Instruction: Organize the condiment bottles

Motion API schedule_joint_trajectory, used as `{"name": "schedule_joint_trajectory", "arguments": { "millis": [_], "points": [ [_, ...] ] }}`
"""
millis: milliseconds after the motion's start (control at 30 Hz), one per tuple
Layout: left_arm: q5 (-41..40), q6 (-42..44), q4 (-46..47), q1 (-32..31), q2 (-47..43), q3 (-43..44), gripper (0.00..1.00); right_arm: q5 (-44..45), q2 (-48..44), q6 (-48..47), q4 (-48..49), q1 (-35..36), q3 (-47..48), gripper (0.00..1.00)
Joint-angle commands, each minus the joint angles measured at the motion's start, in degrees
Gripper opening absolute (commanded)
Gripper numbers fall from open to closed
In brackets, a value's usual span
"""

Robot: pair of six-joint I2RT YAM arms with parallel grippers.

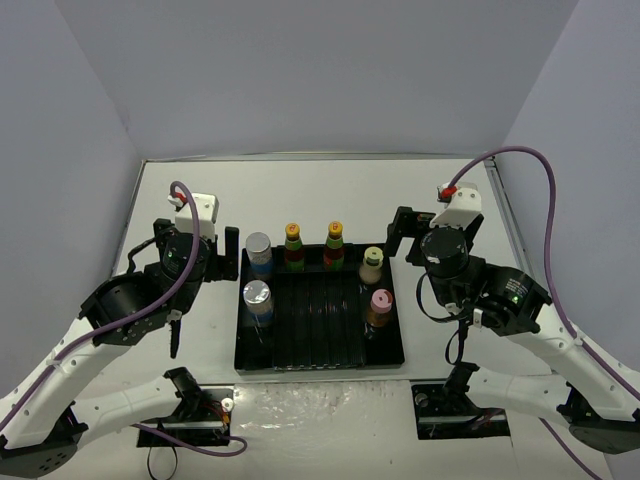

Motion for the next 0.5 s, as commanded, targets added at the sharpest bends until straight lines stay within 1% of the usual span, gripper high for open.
{"name": "schedule_joint_trajectory", "arguments": {
  "millis": [0, 467],
  "points": [
    [-0.30, 0.67, 2.07, 0.24, -0.43, 2.42, 0.81, 0.62, -0.29, -0.71, 3.45, -0.38, 1.31, 1.00],
    [0.00, 0.43, 2.14, 0.24, -0.38, 2.27, 0.81, 0.14, -1.13, -0.76, 3.92, -0.43, 0.59, 1.00]
  ]
}}
